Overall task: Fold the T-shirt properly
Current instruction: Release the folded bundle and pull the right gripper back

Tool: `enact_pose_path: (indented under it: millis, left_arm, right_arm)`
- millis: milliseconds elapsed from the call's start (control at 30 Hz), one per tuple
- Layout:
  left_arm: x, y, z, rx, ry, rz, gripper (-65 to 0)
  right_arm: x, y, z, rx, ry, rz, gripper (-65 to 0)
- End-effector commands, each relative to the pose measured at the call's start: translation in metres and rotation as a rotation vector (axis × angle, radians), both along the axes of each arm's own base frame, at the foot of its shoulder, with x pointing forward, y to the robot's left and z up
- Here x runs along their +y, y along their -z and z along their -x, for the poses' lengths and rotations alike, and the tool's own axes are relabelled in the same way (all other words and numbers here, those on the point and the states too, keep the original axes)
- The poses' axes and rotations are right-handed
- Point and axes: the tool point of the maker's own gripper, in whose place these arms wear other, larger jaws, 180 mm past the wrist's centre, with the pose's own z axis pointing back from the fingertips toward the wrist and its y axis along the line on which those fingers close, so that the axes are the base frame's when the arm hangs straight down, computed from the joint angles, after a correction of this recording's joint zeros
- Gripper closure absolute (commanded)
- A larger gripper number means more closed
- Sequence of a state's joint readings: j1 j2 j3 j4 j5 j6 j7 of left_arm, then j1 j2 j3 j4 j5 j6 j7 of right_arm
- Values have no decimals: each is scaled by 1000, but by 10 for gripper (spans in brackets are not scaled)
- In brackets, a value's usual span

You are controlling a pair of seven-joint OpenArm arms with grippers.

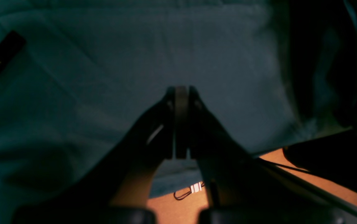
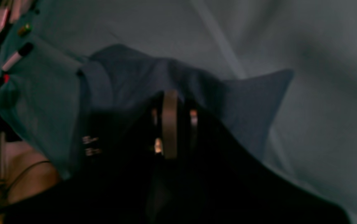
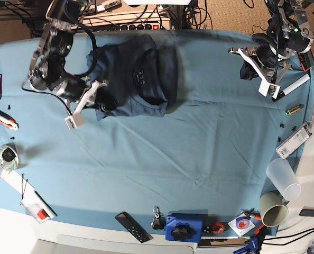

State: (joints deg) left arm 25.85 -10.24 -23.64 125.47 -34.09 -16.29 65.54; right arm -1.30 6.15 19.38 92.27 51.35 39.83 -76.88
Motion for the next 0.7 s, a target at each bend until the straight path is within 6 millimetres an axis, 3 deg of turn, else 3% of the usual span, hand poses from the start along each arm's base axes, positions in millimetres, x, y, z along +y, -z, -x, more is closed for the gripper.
enact_pose_path:
  millis: [0,133,233,300,400,533,667]
  left_arm:
    - [0,-8,-4,-37,6,-2,0]
    - [0,-8,-4,-36,6,-6,0]
    - [1,-8,-4,-35,6,-6,0]
    - [1,-8,-4,-33,6,-6,0]
    - [1,-8,-4,-33,6,-6,0]
    - [1,-7,-4,-33,6,-6,0]
    - [1,-4,1,-4,13,-12,0]
  right_arm:
    - [-1,-3,-9,-10,3,-22,-49]
    - [0,23,-5,96,5,-58,-49]
    - [0,25,-2,115,-9,-53,-49]
    - [1,13,-7,74,-7,-74,-49]
    - [-1,-22,-18,-46,8,-110,-49]
    - [-20,-66,-26,-198,55,-64,-49]
    - [-40,-82,-21,-256,113,-44,-49]
